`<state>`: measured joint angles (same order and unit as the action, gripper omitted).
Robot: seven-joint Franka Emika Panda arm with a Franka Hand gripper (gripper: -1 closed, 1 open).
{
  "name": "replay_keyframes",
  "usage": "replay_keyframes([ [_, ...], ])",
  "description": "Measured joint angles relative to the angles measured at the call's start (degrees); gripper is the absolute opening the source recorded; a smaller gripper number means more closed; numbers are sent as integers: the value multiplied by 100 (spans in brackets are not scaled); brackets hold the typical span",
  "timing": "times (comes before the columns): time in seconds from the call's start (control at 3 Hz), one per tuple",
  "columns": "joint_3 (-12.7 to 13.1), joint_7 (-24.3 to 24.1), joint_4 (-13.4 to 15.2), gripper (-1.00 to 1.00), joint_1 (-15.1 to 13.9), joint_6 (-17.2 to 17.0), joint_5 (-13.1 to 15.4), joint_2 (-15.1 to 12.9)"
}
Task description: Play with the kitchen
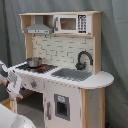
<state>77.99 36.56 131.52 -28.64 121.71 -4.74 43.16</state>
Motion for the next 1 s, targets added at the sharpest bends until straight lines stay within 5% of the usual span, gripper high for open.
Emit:
replay_keyframes([
  [0.33, -139, 454, 72, 100, -43, 23, -174, -296],
  [1.0, -211, 1203, 324, 100, -216, 592, -268, -1056],
])
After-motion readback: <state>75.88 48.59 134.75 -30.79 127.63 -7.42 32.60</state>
